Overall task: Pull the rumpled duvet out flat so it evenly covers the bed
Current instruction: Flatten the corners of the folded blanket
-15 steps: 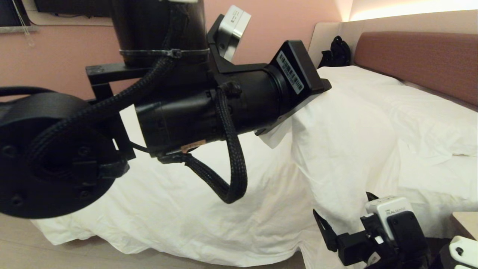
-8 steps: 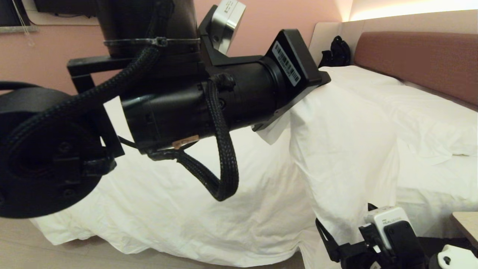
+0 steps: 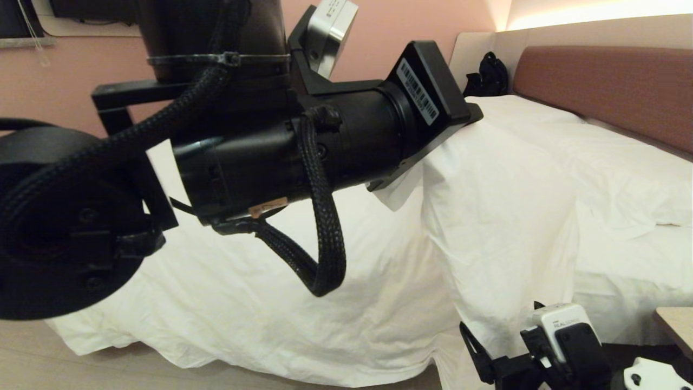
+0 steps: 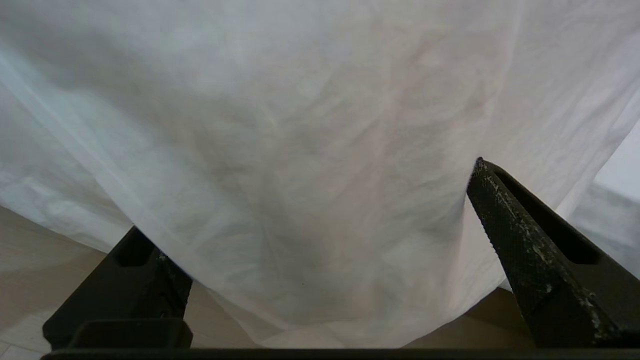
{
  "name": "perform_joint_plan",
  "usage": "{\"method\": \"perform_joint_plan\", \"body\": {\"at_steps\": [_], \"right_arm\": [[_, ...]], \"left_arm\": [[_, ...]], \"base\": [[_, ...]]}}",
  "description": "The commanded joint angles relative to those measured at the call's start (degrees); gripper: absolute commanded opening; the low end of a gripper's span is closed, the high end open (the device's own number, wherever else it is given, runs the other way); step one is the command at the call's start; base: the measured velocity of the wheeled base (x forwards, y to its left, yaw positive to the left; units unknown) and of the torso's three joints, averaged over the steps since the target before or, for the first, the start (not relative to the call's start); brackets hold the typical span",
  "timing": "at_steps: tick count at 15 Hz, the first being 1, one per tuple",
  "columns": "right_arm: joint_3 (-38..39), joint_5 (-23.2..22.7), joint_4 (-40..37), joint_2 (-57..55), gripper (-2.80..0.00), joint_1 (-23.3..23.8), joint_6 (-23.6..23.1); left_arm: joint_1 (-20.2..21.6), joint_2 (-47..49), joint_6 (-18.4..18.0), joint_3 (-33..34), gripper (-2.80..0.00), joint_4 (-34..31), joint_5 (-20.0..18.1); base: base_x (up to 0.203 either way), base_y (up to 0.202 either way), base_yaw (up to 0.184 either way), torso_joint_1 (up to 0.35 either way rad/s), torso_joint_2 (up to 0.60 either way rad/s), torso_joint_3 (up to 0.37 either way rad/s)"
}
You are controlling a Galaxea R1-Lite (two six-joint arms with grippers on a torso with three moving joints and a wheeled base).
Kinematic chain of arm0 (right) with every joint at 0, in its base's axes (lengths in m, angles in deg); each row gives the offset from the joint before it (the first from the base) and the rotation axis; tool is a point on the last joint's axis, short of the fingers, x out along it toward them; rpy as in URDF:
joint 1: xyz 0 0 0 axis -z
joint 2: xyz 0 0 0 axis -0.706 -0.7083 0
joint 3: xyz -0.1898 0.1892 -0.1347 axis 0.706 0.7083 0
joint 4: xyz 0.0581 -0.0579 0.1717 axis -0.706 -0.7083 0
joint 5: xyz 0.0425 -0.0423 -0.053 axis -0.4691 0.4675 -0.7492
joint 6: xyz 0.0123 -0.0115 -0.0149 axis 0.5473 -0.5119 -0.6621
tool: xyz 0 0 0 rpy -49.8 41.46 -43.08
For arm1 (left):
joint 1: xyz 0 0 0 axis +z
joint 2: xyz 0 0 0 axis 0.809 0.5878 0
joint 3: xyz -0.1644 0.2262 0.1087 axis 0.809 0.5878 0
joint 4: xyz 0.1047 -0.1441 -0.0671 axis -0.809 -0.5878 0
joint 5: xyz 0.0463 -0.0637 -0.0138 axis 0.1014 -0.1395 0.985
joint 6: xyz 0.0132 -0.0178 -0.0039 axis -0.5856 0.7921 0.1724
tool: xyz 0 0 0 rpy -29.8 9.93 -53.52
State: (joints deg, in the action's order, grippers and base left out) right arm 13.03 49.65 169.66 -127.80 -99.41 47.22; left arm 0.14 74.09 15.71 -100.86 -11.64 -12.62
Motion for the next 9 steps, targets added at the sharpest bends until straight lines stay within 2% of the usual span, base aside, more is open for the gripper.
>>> {"method": "perform_joint_plan", "body": {"at_steps": [1, 6, 7, 9], "right_arm": [[-0.47, 0.15, 0.56, -0.99, 0.0, 0.3, 0.1], [-1.59, -0.21, 0.56, -1.1, 0.0, 2.38, 0.01], [-1.5, -0.12, 0.56, -1.02, -2.8, 2.38, 0.01], [-1.41, -0.12, 0.56, -0.84, -2.8, 2.38, -0.08]], "left_arm": [[-0.28, -0.24, 0.29, 0.06, -2.8, 0.16, -0.06], [-0.28, -0.33, 0.29, 0.06, -2.8, 0.16, -0.06], [-0.28, -0.33, 0.29, 0.06, -2.8, 0.16, -0.06], [-0.28, -0.33, 0.29, 0.06, -2.8, 0.16, -0.06]], "base": [[0.0, 0.0, 0.0, 0.0, 0.0, 0.0], [0.0, 0.0, 0.0, 0.0, 0.0, 0.0], [0.0, 0.0, 0.0, 0.0, 0.0, 0.0], [0.0, 0.0, 0.0, 0.0, 0.0, 0.0]]}}
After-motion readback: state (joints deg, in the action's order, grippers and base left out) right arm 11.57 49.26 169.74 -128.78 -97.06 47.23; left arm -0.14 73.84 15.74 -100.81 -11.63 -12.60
